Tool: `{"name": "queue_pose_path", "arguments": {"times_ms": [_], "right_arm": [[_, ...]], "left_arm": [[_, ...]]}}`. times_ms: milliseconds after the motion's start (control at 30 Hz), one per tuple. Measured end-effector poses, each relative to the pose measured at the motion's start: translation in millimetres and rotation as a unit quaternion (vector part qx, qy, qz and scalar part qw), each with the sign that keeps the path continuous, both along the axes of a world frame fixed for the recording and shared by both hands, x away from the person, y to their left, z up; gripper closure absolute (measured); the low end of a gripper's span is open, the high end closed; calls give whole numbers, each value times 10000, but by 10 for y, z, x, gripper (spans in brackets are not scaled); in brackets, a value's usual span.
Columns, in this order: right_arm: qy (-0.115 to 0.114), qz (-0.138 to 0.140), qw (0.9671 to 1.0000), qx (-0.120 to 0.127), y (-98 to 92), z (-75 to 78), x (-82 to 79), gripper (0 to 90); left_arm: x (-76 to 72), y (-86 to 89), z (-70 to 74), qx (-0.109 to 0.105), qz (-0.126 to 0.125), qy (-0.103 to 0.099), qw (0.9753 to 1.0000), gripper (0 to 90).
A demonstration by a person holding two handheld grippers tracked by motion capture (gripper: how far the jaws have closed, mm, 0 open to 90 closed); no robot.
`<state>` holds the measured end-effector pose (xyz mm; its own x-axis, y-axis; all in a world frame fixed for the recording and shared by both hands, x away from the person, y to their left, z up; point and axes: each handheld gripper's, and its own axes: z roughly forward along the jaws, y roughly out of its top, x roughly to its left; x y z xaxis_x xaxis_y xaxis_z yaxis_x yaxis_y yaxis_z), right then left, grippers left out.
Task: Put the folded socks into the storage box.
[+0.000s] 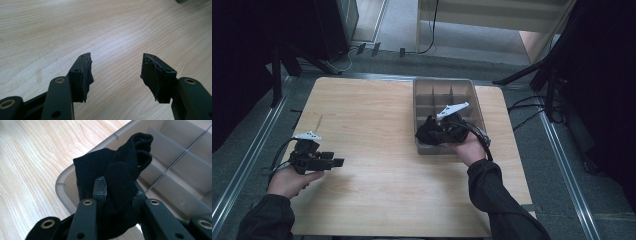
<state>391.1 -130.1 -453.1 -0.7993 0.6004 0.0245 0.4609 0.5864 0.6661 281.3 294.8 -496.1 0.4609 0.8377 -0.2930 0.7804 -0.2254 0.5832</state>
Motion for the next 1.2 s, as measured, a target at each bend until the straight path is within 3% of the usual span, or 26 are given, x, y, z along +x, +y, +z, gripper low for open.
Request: {"name": "queue_pose_path", "arguments": {"times_ms": [200, 333, 467, 767, 1200], "right_arm": [[96, -8, 9999, -113, 45, -81, 27, 729], [98, -44, 9986, -522, 86, -159, 39, 729], [196, -95, 9989, -408, 90, -183, 49, 730], [343, -142, 9981, -482, 121, -228, 85, 727], [343, -104, 9977, -577, 149, -268, 90, 726]], "left_arm": [[-1, -2, 2, 4, -3, 1, 10000, 407], [-3, 3, 1, -4, 18, -7, 10000, 407], [-1, 1, 0, 2, 21, -3, 10000, 407], [-3, -4, 1, 20, 10, -9, 10000, 407], [-5, -11, -1, 66, -13, -4, 10000, 408]]}}
